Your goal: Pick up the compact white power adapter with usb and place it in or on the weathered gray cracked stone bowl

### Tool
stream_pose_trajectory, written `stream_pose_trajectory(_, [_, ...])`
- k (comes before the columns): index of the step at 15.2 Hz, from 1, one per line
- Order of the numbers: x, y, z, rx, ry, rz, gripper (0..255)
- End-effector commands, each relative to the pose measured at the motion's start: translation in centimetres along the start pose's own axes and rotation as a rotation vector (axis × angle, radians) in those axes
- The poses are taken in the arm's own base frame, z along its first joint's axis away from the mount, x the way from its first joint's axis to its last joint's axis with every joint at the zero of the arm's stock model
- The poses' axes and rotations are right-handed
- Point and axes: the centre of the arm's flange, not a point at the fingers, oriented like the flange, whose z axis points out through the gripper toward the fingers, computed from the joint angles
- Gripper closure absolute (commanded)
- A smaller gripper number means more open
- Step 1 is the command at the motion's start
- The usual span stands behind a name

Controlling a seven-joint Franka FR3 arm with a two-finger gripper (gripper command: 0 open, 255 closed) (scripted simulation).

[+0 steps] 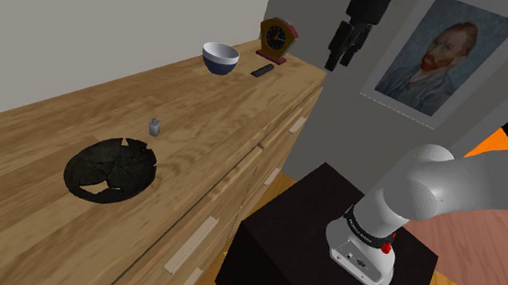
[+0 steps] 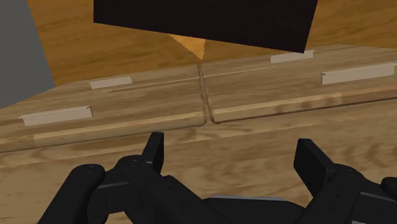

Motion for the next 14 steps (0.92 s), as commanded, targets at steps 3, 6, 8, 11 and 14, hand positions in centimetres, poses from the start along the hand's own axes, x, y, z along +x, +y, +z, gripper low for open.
stream_pose_trajectory(3, [1.7, -1.8, 1.1, -0.006, -0.004, -0.004, 0])
stream_pose_trajectory(6, [4.3, -4.6, 2.7, -0.015, -0.011, -0.009, 0])
stream_pose_trajectory(8, [6.0, -6.4, 3.8, -0.021, -0.016, -0.013, 0])
stream_pose_trajectory(11, [8.6, -9.2, 5.5, -0.03, -0.022, -0.018, 0])
stream_pose_trajectory(14, [11.1, -12.0, 7.3, -0.039, -0.029, -0.024, 0])
